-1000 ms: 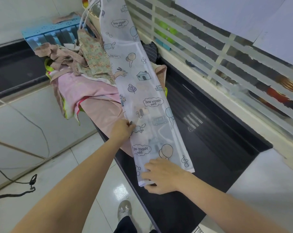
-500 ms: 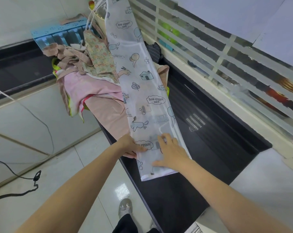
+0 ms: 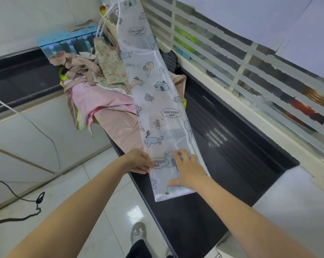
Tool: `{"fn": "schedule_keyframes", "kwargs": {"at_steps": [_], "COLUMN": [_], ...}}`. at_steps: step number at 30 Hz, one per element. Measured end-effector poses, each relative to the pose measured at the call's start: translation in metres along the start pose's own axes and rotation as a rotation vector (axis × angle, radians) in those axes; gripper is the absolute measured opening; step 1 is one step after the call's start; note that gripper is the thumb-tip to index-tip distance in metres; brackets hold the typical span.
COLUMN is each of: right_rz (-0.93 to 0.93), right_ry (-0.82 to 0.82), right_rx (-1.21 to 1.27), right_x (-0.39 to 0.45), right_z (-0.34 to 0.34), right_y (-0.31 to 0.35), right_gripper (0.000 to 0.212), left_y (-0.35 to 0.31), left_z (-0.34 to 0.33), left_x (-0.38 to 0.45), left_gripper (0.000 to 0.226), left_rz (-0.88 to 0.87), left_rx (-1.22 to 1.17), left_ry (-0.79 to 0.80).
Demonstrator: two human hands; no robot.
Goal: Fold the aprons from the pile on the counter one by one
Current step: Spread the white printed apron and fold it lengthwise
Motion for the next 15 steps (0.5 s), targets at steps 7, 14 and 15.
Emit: {"fn": "schedule_keyframes", "kwargs": {"at_steps": [7,14,15], "right_rz": [-0.014,-0.029,-0.028], "right_ry": [0.021,0.023,0.025], "right_rx": [-0.030,-0.028,-0.027], "right_x": [0.000,0.000,0.001], "right_z": [-0.001,-0.002,-0.002], "right_y": [-0.001,0.001,0.001], "right_gripper": [0.111,0.111,0.111], "left_y": [-0.007,-0.018,-0.022], "left_z": [0.009,0.019,0.018], "left_x": [0.007,0.007,0.006], "left_gripper": [0.008,0.023,0.026], "left_rz": [-0.056,-0.145,-0.158], "left_rx": [0.078,0.223,0.233], "left_ry": [-0.181,-0.316,-0.328]}}
Point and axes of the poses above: each hand's wrist, its own x-axis towards the middle knuckle, its own z-axis out of the back of the hand, y = z × x, the point moved 7 cm from there along x, towards the middle knuckle, and after that the axes turned 2 degrees about -y, right-handed, at the moved point
